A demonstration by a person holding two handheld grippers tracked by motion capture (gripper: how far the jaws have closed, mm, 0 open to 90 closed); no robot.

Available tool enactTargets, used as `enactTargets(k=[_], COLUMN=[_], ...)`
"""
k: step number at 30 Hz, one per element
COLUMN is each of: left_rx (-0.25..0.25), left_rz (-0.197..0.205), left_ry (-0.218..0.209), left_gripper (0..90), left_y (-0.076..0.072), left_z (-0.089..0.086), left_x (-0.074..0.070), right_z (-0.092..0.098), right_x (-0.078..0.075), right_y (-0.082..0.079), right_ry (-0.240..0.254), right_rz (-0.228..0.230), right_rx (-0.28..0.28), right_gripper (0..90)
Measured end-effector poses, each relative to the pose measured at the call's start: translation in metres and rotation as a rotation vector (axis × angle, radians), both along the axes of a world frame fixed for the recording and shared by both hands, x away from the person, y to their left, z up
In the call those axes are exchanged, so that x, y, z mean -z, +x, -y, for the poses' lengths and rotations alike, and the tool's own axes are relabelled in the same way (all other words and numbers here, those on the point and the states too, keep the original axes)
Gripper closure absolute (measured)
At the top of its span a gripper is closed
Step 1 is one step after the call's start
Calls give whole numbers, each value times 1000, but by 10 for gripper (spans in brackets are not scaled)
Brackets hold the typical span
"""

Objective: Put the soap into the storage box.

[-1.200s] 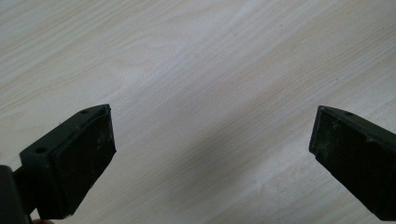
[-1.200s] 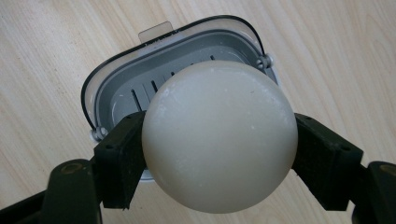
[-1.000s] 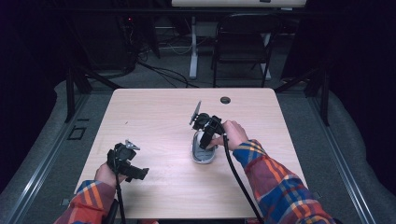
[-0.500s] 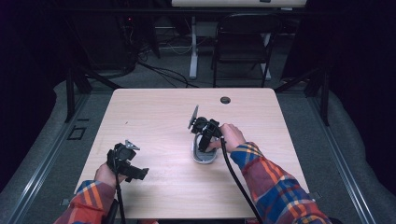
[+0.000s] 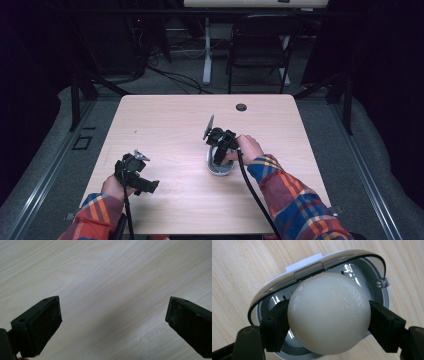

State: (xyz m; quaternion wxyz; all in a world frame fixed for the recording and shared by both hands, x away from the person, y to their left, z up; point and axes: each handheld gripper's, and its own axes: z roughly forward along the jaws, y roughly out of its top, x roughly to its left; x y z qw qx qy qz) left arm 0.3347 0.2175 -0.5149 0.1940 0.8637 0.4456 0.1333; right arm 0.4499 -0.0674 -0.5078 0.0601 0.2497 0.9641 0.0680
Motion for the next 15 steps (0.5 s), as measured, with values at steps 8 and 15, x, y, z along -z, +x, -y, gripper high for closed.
enactTargets(k=[8,15], left_rx=[-1,-1], left_rz=[-1,0], left_ry=[2,4], left_gripper=[4,4], left_y=[0,0], left_z=[0,0], left_x=[0,0], right_z=[4,10], right_x=[-2,-13], right_y=[0,-3], right_ry=[14,48], right_rz=[-2,14], right_rx=[9,17], right_gripper=[230,193])
